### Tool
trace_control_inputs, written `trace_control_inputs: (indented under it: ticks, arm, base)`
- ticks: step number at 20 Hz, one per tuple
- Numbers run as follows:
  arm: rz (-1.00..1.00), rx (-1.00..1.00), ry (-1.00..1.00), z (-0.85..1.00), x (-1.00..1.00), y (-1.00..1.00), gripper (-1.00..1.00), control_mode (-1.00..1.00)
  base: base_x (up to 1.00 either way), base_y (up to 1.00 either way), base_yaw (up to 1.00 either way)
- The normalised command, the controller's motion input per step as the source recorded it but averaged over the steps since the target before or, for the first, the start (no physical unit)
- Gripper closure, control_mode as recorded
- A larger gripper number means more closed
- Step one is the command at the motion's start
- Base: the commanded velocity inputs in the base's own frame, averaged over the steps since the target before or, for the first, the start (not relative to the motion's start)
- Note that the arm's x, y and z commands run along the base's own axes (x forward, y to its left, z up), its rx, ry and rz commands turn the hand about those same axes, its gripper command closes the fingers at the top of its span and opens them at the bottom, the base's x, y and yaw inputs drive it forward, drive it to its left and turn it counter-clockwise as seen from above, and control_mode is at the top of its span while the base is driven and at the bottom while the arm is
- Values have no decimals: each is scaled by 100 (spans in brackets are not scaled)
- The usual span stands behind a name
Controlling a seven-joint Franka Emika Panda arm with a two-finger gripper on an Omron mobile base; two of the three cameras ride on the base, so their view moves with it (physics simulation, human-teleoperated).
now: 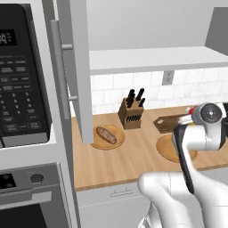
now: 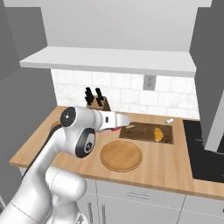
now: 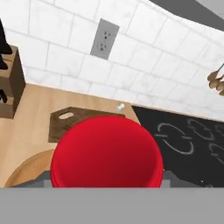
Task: From the different types of pastries on the counter, select a croissant and place it on the cutting board. Then retrieve a jar of jam from the cabinet and place it alongside the croissant on the cutting board.
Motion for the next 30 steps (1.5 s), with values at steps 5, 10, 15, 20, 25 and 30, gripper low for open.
trace_control_inputs:
  ticks: [5, 10, 15, 20, 25, 30]
  arm:
    - [-23, 22, 30, -2, 65, -23, 100, -100]
    - [-15, 48, 39, -35, 72, -59, 100, -100]
    - [-4, 45, -8, -41, 24, -36, 100, -100]
    - [-1, 30, -40, -51, -2, -9, 100, -100]
    - [-5, 14, -31, -52, 6, 0, 100, -100]
    - [-25, -3, -6, -4, 59, 45, 100, -100]
  base:
    - [0, 0, 0]
    - [0, 0, 0]
    - [0, 0, 0]
    - [0, 0, 0]
    - [0, 0, 0]
    - [0, 0, 0]
